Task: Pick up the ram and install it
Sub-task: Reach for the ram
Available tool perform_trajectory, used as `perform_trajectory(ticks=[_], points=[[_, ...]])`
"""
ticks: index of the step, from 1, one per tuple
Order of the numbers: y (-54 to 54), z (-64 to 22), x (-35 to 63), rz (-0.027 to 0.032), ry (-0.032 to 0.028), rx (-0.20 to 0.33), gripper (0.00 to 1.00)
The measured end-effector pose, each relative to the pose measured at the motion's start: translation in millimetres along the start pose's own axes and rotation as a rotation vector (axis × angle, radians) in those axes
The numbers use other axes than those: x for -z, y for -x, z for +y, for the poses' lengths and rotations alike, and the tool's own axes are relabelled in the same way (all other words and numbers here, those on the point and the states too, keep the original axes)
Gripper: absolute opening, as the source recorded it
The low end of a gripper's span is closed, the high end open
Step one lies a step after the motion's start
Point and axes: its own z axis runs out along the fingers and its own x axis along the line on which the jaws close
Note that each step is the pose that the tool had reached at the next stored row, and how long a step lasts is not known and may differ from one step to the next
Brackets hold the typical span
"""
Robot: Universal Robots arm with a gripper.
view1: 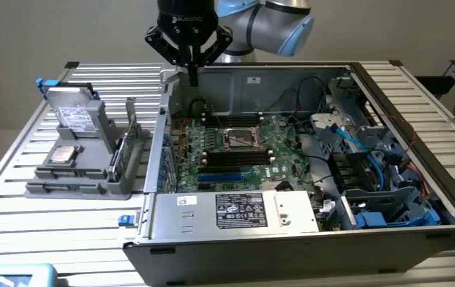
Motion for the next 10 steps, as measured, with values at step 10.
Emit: perform_trajectory(ticks=[10], points=[[0.0, 0.0, 0.0, 0.0, 0.0, 0.0, 0.11]])
